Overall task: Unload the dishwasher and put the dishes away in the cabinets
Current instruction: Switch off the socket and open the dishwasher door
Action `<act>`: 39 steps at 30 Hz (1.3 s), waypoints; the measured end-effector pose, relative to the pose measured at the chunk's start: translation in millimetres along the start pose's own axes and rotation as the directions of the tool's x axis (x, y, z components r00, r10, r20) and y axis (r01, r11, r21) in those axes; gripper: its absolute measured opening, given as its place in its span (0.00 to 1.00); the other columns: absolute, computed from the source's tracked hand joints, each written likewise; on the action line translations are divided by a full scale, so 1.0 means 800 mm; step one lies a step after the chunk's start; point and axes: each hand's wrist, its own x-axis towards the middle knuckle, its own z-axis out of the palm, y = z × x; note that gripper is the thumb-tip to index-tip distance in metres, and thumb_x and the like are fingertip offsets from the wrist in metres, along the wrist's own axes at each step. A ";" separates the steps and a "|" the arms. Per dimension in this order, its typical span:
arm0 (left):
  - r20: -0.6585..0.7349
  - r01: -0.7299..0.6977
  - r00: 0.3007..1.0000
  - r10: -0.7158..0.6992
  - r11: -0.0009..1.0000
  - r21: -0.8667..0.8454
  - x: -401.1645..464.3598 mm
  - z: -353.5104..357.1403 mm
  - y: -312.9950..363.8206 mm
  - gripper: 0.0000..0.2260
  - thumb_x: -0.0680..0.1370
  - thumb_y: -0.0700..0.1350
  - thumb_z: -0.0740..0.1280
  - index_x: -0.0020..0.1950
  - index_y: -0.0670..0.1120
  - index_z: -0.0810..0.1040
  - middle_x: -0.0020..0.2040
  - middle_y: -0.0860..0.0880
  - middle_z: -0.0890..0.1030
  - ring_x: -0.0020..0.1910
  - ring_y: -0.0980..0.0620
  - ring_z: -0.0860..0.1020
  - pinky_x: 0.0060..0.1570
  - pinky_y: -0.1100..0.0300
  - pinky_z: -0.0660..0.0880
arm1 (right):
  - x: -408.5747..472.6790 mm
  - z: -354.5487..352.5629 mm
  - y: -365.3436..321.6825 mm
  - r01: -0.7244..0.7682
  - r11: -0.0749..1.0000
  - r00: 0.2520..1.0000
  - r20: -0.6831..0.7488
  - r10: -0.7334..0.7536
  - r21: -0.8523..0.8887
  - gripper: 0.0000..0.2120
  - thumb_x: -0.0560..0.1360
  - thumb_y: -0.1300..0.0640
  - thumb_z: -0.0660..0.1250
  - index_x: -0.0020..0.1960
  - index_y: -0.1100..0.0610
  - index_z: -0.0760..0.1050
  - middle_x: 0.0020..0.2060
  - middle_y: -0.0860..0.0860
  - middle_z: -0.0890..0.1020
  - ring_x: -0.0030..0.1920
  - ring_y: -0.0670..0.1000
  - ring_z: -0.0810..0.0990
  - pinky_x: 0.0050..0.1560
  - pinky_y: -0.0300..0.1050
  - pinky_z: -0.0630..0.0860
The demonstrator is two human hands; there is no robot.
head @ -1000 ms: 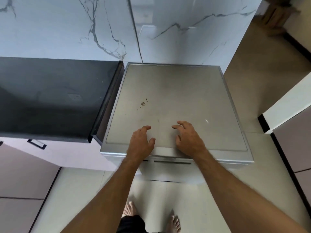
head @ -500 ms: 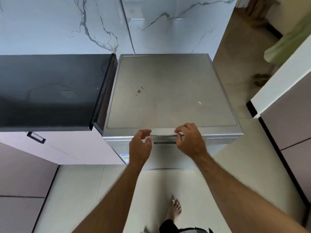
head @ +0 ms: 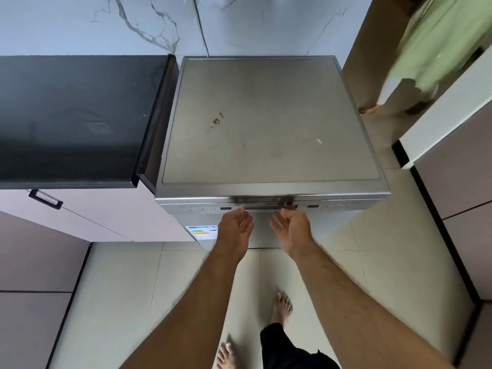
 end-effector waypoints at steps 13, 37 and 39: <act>0.026 -0.071 0.996 0.081 0.959 -0.275 0.053 0.036 -0.032 0.14 0.80 0.51 0.65 0.58 0.41 0.76 0.57 0.43 0.80 0.66 0.45 0.76 0.69 0.50 0.69 | 0.023 0.012 -0.003 -0.075 0.914 0.997 0.045 0.063 0.398 0.12 0.79 0.52 0.65 0.53 0.61 0.78 0.47 0.58 0.82 0.57 0.59 0.79 0.67 0.55 0.73; -0.103 -0.096 0.991 0.086 0.991 -0.091 0.061 0.027 -0.063 0.30 0.74 0.61 0.69 0.66 0.40 0.72 0.59 0.42 0.82 0.56 0.47 0.82 0.56 0.52 0.79 | 0.025 -0.017 0.015 -0.068 0.987 0.998 0.017 0.066 0.147 0.25 0.75 0.48 0.71 0.64 0.64 0.75 0.56 0.61 0.83 0.54 0.57 0.84 0.48 0.48 0.83; -0.191 -0.061 0.980 0.057 0.998 -0.015 0.049 0.020 -0.075 0.28 0.75 0.59 0.70 0.63 0.39 0.72 0.54 0.41 0.83 0.50 0.45 0.84 0.48 0.52 0.82 | 0.013 -0.035 0.025 -0.052 0.997 0.998 0.022 0.051 0.053 0.27 0.72 0.47 0.73 0.63 0.64 0.75 0.53 0.61 0.84 0.53 0.58 0.84 0.48 0.48 0.83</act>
